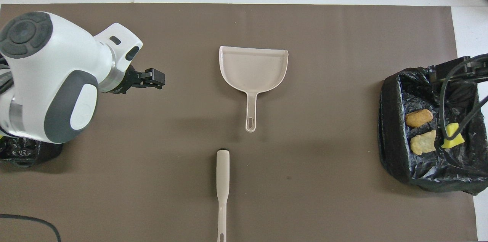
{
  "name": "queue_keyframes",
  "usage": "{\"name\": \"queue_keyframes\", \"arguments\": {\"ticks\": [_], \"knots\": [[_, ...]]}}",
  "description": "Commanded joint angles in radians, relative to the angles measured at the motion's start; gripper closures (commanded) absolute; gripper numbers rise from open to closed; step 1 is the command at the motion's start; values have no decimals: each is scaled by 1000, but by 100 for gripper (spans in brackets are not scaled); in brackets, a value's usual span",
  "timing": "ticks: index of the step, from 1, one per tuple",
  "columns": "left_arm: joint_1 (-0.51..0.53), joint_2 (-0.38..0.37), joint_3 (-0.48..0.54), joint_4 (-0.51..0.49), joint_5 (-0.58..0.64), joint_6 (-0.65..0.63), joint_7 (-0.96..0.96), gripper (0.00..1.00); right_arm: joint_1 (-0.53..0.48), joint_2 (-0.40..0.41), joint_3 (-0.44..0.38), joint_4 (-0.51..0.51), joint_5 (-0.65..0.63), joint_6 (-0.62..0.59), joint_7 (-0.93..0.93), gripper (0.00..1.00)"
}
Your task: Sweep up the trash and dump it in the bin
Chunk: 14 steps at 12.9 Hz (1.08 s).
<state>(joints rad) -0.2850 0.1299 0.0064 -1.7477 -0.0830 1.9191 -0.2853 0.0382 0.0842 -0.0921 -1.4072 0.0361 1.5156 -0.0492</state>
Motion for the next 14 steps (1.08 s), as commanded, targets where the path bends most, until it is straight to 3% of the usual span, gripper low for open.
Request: {"name": "queue_keyframes", "arguments": {"ticks": [1, 7, 11, 14], "knots": [[75, -62, -9, -59, -3, -41, 127, 0, -3, -12, 2, -7, -4, -15, -18, 0], [210, -124, -8, -58, 52, -107, 284, 0, -3, -12, 2, -7, -4, -15, -18, 0], [213, -167, -3, -27, 97, -143, 307, 0, -3, -12, 2, -7, -4, -15, -18, 0], [211, -190, -5, 51, 112, -228, 310, 0, -3, -12, 2, -7, -4, -15, -18, 0]]}}
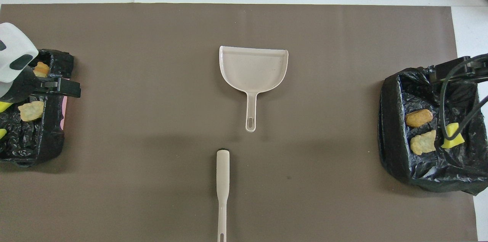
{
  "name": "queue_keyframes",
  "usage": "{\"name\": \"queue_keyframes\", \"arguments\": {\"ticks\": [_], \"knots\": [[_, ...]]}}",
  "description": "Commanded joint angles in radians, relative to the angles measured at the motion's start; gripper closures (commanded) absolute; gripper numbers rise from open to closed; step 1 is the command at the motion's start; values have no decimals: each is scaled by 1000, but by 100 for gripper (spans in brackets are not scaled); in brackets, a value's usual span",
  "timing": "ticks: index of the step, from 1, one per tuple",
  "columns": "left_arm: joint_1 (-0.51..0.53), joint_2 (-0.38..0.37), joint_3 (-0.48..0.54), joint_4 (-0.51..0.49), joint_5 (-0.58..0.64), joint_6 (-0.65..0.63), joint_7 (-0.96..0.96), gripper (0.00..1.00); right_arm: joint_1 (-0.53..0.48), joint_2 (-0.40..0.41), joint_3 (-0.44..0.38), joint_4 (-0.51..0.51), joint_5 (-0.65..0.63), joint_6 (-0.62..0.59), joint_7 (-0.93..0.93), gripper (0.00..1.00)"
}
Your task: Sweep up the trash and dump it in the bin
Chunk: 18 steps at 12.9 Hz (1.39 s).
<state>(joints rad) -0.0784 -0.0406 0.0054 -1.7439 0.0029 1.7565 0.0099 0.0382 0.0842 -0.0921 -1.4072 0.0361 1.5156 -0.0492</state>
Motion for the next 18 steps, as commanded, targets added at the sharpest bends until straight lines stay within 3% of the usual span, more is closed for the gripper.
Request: {"name": "queue_keyframes", "arguments": {"ticks": [1, 9, 15, 18], "knots": [[2, -19, -7, 81, 35, -109, 16, 0, -3, -12, 2, -7, -4, -15, -18, 0], [-3, -32, -7, 165, 23, -172, 16, 0, -3, -12, 2, -7, -4, -15, -18, 0], [-4, -70, -4, 139, 14, -176, 16, 0, -3, -12, 2, -7, -4, -15, -18, 0], [47, -85, -62, 127, 12, -213, 9, 0, -3, -12, 2, -7, -4, -15, -18, 0]]}}
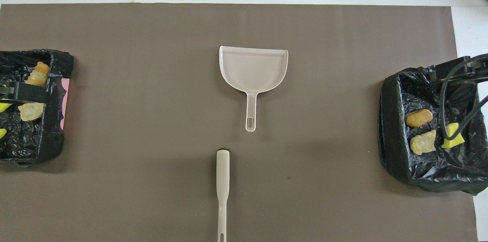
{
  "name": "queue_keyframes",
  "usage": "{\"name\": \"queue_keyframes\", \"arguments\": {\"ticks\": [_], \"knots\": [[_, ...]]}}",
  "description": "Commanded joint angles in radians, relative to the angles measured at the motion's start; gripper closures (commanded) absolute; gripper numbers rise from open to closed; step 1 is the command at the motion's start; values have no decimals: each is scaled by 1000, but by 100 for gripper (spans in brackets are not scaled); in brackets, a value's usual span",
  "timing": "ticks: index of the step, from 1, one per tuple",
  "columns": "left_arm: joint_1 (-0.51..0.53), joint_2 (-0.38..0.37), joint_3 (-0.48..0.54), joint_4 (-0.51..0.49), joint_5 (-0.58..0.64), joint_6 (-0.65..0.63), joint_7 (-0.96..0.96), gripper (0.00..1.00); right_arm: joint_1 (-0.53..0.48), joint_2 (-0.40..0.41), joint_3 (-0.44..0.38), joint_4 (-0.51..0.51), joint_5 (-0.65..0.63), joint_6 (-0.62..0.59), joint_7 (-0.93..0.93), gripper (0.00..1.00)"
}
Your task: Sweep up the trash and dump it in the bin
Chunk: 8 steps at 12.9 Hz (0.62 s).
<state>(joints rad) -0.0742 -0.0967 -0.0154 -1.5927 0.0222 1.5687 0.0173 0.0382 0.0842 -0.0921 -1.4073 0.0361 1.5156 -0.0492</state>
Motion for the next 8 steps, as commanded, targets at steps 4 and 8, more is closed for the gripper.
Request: {"name": "queue_keyframes", "arguments": {"ticks": [4, 8], "knots": [[102, -35, -104, -30, -24, -39, -3, 0, -3, -12, 2, -7, -4, -15, -18, 0], [48, -28, -48, -24, -27, -30, -60, 0, -3, -12, 2, -7, -4, -15, -18, 0]]}}
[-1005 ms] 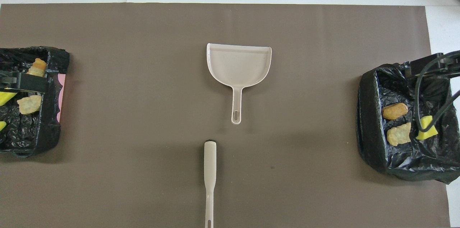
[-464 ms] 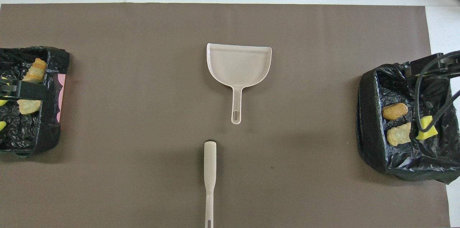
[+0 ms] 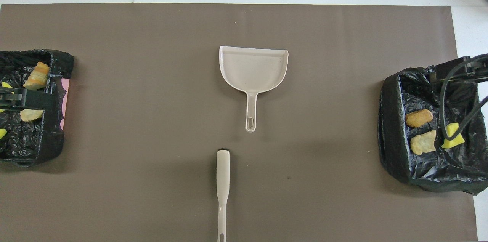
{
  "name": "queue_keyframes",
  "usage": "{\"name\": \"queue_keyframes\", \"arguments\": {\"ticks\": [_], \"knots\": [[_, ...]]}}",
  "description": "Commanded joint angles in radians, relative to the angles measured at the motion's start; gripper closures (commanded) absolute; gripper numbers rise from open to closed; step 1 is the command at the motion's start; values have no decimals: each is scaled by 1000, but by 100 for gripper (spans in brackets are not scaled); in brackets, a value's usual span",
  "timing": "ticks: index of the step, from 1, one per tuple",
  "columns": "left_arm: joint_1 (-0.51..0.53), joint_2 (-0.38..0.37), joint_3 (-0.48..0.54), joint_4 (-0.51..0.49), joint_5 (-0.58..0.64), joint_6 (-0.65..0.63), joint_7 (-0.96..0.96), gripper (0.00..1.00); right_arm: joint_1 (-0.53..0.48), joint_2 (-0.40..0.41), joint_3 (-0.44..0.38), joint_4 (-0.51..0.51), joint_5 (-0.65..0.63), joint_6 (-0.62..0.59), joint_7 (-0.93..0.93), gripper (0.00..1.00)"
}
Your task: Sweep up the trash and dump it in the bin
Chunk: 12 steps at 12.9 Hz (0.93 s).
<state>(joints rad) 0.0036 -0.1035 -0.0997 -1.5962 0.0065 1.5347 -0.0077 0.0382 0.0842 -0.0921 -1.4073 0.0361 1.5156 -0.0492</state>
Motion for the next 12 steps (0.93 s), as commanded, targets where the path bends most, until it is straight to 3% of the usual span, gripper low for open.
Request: {"name": "queue_keyframes", "arguments": {"ticks": [1, 12], "knots": [[-25, -25, 37, -25, -11, 2, -34, 0, -3, -12, 2, -7, -4, -15, -18, 0], [-14, -38, 46, -45, -14, 18, -32, 0, -3, -12, 2, -7, -4, -15, -18, 0]]}}
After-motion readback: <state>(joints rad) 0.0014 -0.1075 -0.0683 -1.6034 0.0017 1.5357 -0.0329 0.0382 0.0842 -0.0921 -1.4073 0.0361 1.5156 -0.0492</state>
